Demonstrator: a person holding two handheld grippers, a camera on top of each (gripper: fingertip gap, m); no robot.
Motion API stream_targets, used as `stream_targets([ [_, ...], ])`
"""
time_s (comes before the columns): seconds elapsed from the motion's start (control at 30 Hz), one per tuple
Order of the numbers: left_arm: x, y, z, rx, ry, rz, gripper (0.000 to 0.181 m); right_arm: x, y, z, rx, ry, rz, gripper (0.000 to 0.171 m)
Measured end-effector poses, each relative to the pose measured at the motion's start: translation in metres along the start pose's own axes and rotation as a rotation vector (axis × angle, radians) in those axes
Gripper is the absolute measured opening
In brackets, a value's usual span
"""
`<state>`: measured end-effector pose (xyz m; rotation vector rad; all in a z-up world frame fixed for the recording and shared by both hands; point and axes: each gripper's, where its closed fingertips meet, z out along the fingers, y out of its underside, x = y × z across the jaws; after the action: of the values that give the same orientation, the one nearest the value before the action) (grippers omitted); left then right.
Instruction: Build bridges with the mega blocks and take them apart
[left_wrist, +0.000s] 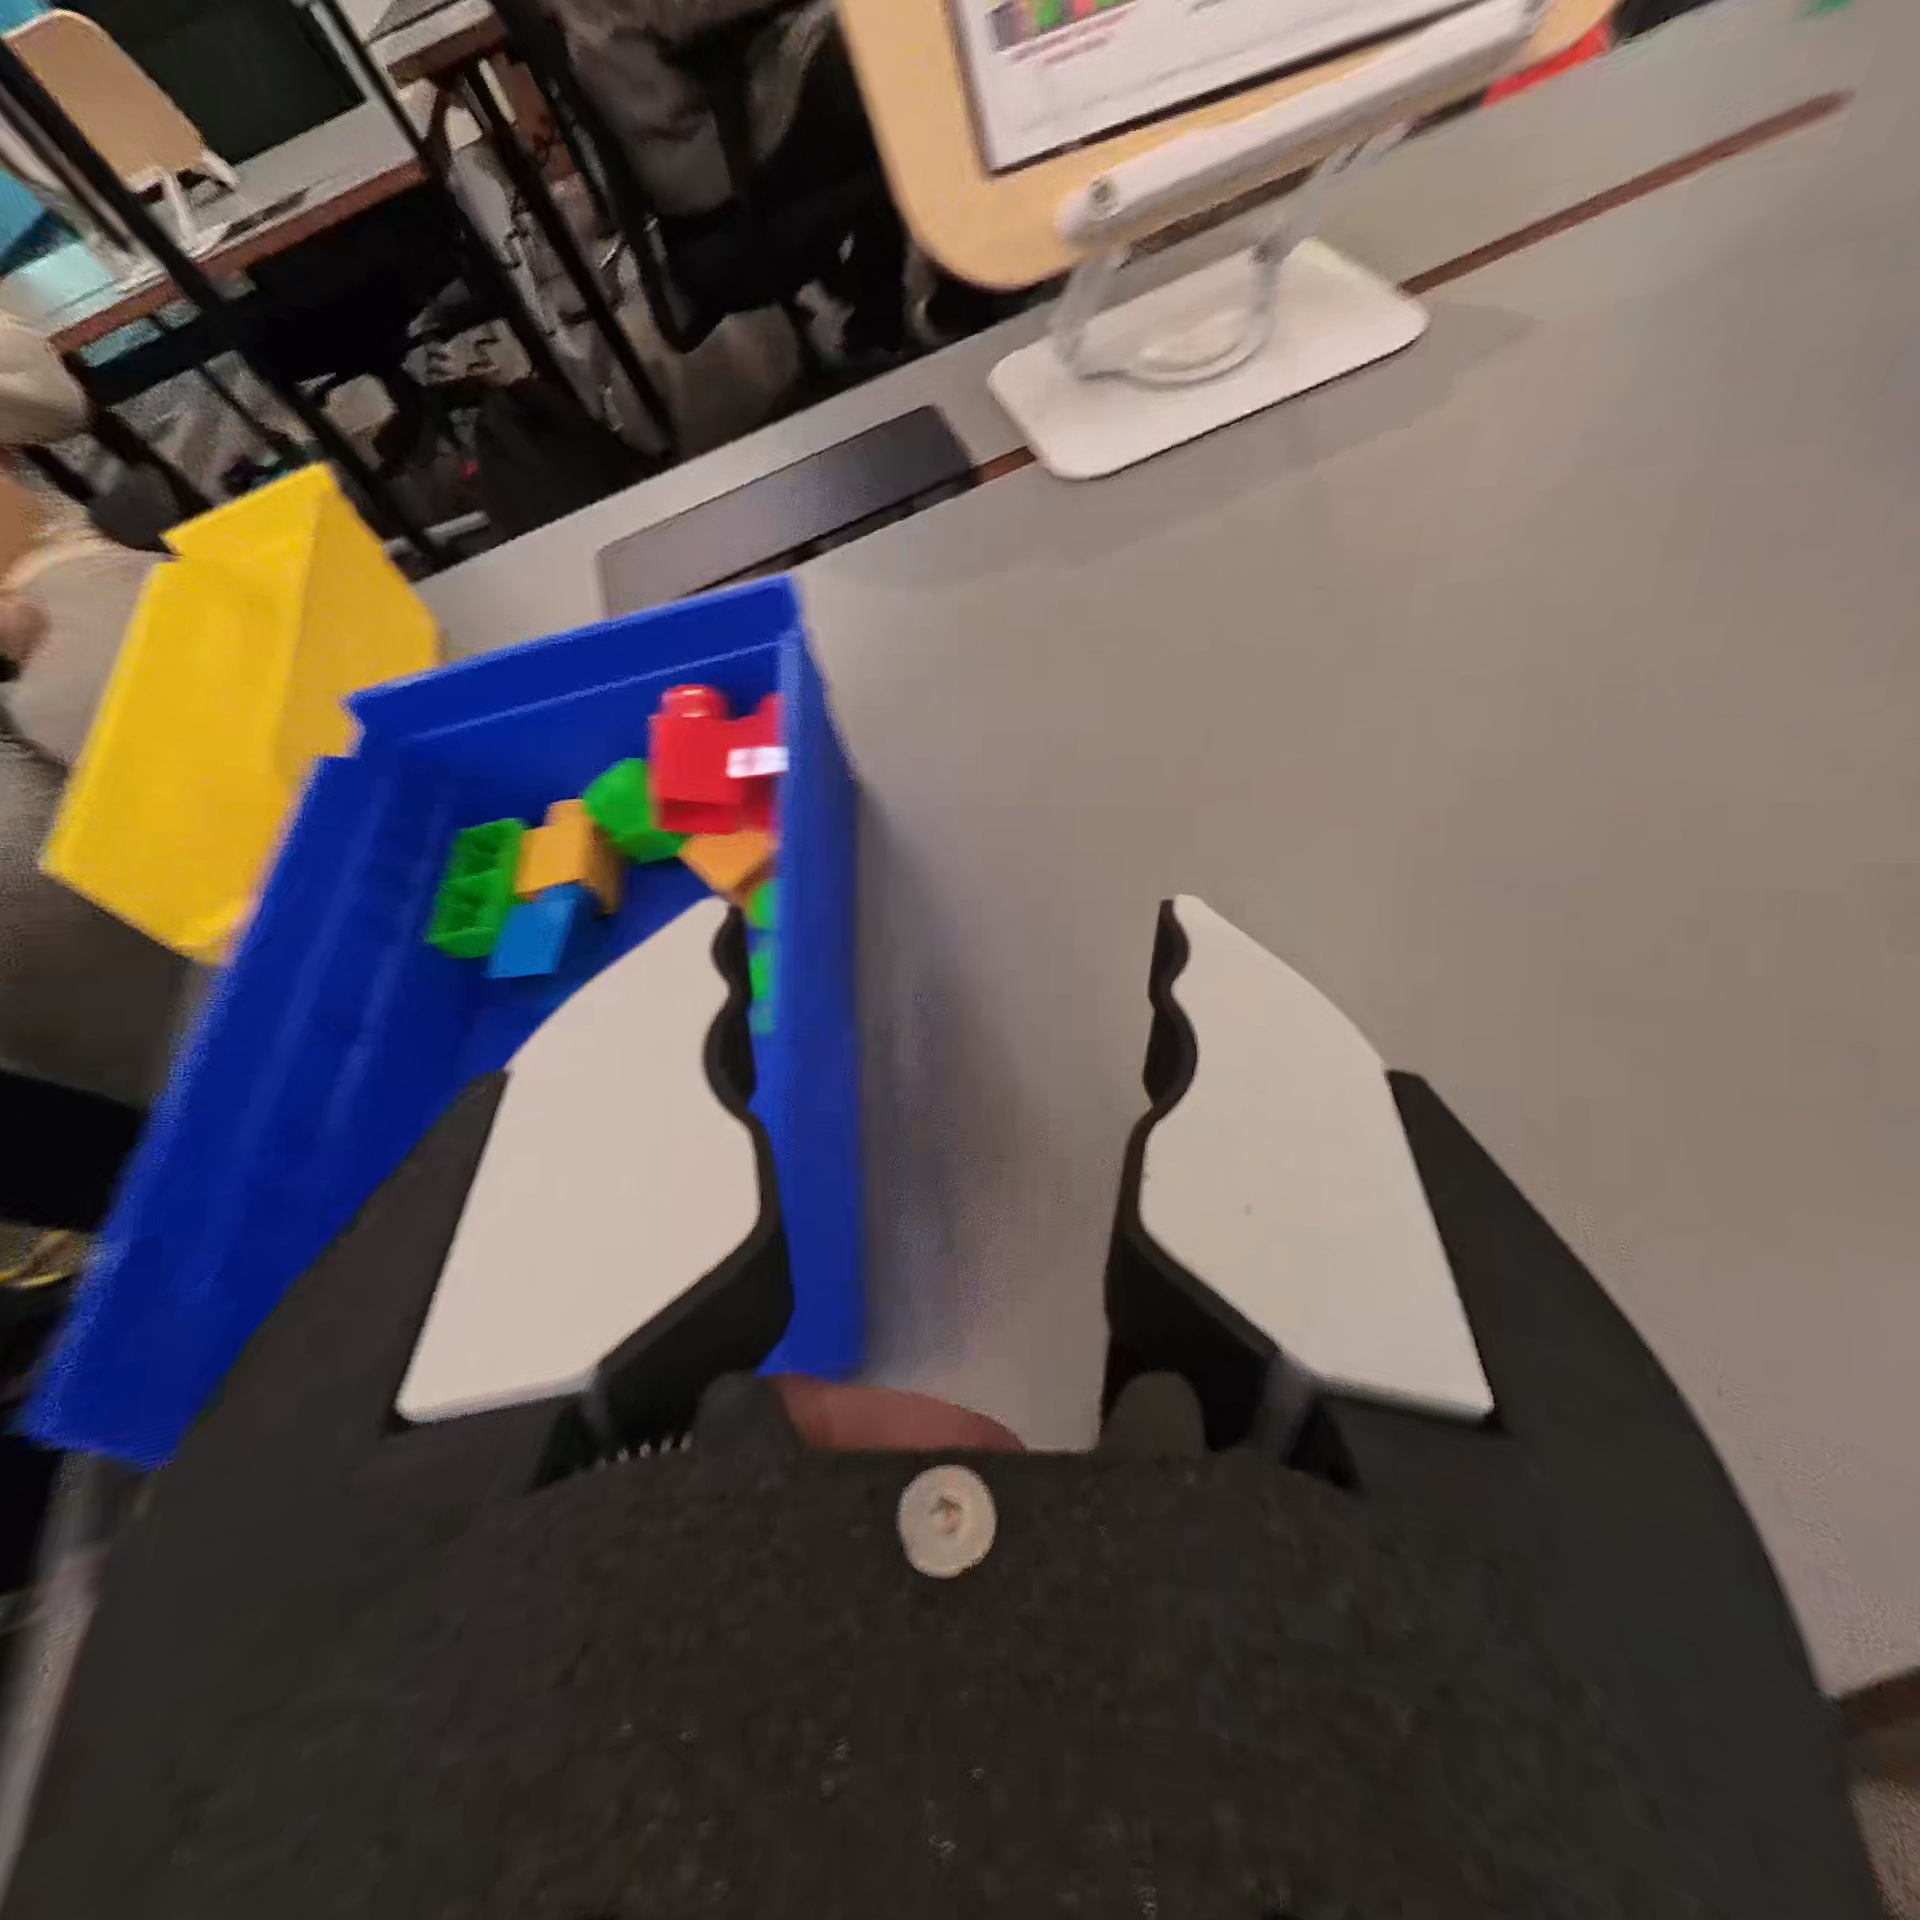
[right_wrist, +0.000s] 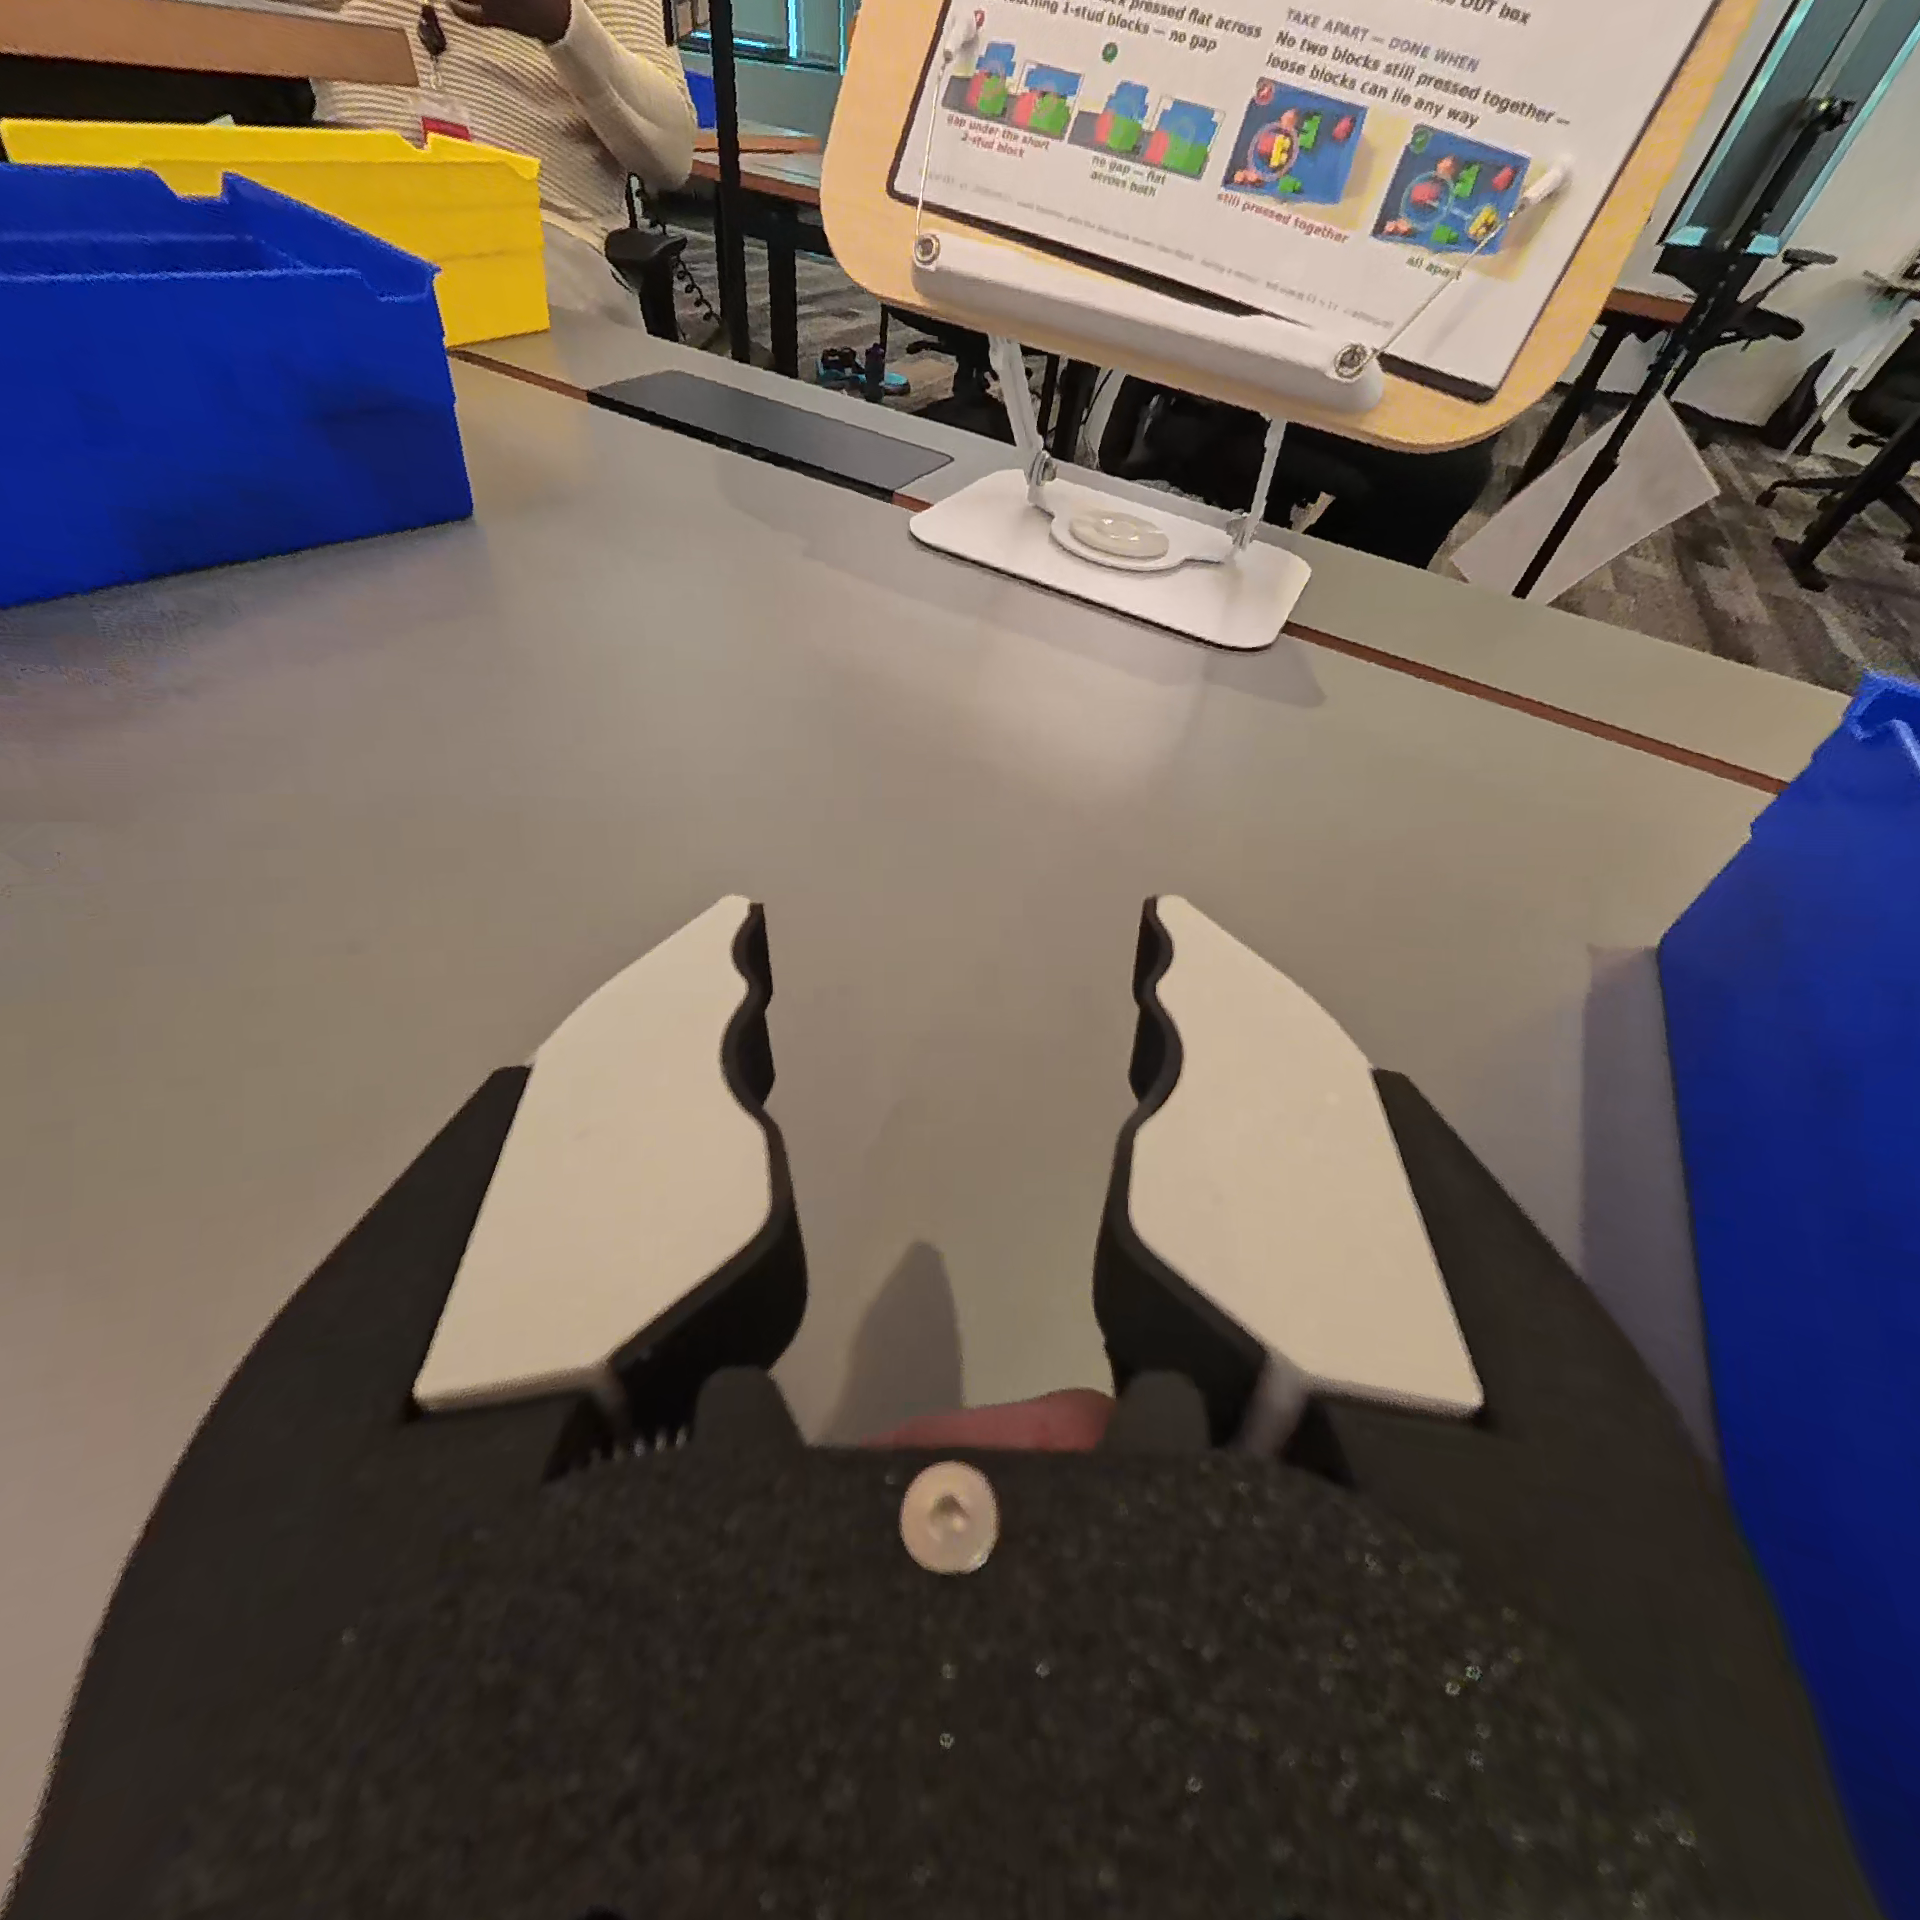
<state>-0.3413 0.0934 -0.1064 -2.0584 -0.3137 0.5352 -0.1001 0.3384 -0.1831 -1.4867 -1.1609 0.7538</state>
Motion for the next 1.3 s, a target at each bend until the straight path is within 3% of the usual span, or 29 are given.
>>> stream_targets([
  [0.13,-0.075,0.008,0.031,-0.198,-0.064,0.103,0.075,-0.001,-0.001,0.005,0.0,-0.01,0.008,0.067],
  [0.27,-0.121,0.039,0.081,-0.392,-0.018,0.075,0.077,-0.003,-0.001,0.004,0.002,-0.015,0.005,0.067],
  [0.43,-0.166,0.089,0.131,-0.639,-0.035,0.092,0.076,0.005,-0.002,0.0,0.006,-0.002,-0.004,0.066],
  [0.57,-0.173,0.121,0.153,-0.81,0.029,-0.025,0.077,0.01,-0.004,-0.002,0.014,-0.006,0.019,0.065],
  [0.87,-0.173,0.145,0.175,-0.953,0.093,-0.093,0.068,0.015,0.0,-0.003,0.003,-0.016,0.037,0.065],
  [0.97,-0.169,0.142,0.18,-0.941,0.138,-0.116,0.038,0.015,0.001,-0.004,-0.001,-0.017,0.036,0.064],
  [1.3,-0.17,0.146,0.151,-0.878,0.106,-0.096,0.037,0.011,-0.004,-0.007,0.004,-0.027,0.022,0.061],
])
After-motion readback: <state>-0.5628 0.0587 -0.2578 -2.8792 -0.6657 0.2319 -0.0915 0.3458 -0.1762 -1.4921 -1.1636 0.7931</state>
